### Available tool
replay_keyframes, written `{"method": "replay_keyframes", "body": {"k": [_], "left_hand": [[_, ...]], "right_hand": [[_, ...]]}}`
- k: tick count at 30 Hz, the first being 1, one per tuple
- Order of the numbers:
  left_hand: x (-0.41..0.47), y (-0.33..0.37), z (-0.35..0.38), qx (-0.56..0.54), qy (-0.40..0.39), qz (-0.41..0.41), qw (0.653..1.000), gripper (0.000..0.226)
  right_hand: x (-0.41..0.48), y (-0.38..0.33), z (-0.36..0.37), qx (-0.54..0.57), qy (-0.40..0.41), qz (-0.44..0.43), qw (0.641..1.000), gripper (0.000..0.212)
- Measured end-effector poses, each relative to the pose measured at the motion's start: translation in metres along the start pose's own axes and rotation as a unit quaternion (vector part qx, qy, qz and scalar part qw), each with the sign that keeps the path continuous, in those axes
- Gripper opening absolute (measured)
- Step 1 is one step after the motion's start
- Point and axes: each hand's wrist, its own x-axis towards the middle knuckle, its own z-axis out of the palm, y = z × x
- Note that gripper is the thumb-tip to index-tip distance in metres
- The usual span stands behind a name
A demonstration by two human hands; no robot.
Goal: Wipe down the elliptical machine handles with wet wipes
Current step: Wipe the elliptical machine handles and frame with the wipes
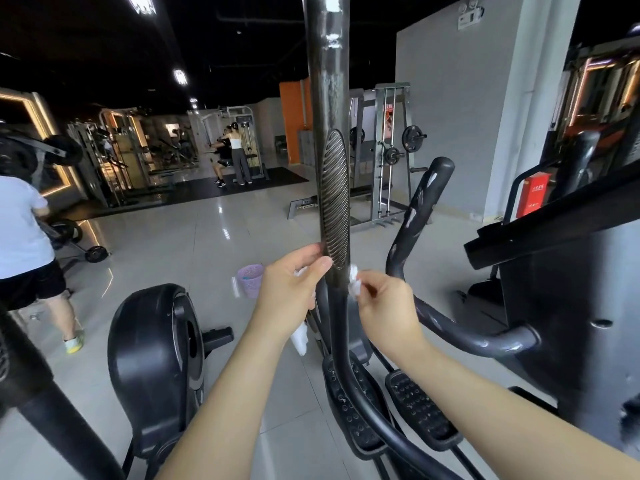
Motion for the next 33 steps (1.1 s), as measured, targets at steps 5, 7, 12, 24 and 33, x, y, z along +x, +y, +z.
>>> {"method": "replay_keyframes", "body": {"k": [5,7,12,24,33], "left_hand": [[0.002,-0.002,-0.002,-0.002,-0.012,0.004,1.000,0.026],[0.003,-0.004,-0.002,-0.003,-0.016,0.014,1.000,0.028],[0.005,-0.011,-0.002,-0.017,-0.018,0.014,1.000,0.024],[0.012,-0.023,-0.005,-0.029,-0.011,0.035,0.999,0.027],[0.007,-0.035,-0.002,-0.009,0.013,0.024,1.000,0.024]], "right_hand": [[0.007,-0.021,-0.007,0.079,0.057,-0.030,0.995,0.013],[0.012,-0.027,-0.005,0.086,0.082,-0.051,0.992,0.008],[0.001,-0.022,0.010,0.073,0.087,-0.102,0.988,0.019],[0.032,-0.017,-0.008,0.174,0.089,-0.035,0.980,0.024],[0.007,0.023,0.013,0.125,0.014,0.055,0.991,0.025]]}}
